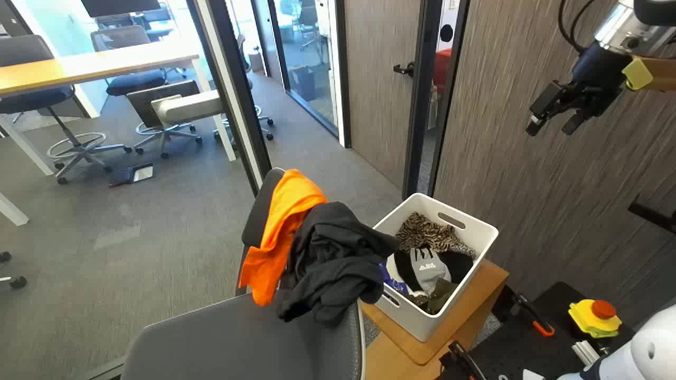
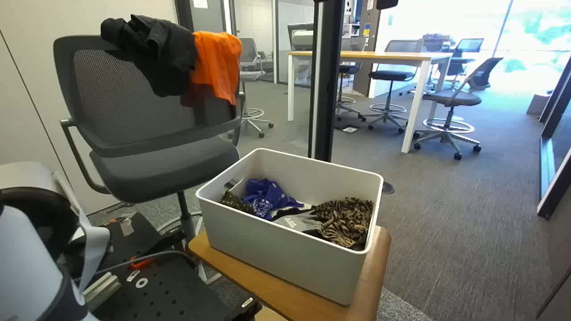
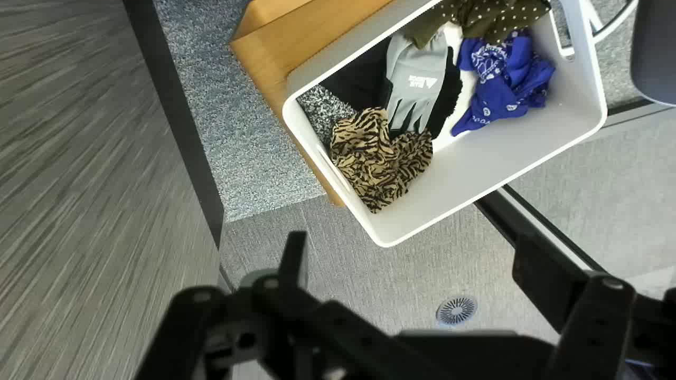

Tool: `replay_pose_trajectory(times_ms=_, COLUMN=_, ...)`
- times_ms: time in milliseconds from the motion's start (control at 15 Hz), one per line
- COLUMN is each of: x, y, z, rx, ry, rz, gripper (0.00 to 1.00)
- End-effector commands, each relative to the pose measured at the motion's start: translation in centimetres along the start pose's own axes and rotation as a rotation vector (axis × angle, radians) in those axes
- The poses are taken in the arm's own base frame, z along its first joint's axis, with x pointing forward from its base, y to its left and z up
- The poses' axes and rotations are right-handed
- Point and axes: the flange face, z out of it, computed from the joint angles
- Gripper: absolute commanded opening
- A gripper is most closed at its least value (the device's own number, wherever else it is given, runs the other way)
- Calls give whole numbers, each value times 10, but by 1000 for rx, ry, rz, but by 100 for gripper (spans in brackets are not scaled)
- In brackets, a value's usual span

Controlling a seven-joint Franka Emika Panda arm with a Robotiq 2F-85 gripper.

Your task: Put the grey shirt inside the box.

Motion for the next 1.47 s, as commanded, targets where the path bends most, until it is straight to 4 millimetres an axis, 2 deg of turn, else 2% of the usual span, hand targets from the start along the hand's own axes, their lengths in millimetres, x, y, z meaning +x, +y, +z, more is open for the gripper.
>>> replay_pose_trajectory(times_ms=0, x=1, y=0, z=-4, rx=-1, ry=6, rz=0, gripper=100)
replay_pose_trajectory(times_ms=400, x=2, y=0, z=-11, rx=-1, ry=23, rz=0, gripper=100)
replay_pose_trajectory(times_ms=533, x=-4, y=-10, z=-8, rx=33, ry=-1, rz=-41, gripper=100)
replay_pose_trajectory(times_ms=800, x=-24, y=-54, z=3, rx=137, ry=-76, rz=-131, gripper=100)
replay_pose_trajectory(times_ms=1067, x=-54, y=-119, z=10, rx=296, ry=-232, rz=-158, gripper=100)
replay_pose_trajectory(times_ms=1400, x=-72, y=-190, z=16, rx=476, ry=-307, rz=-102, gripper=100)
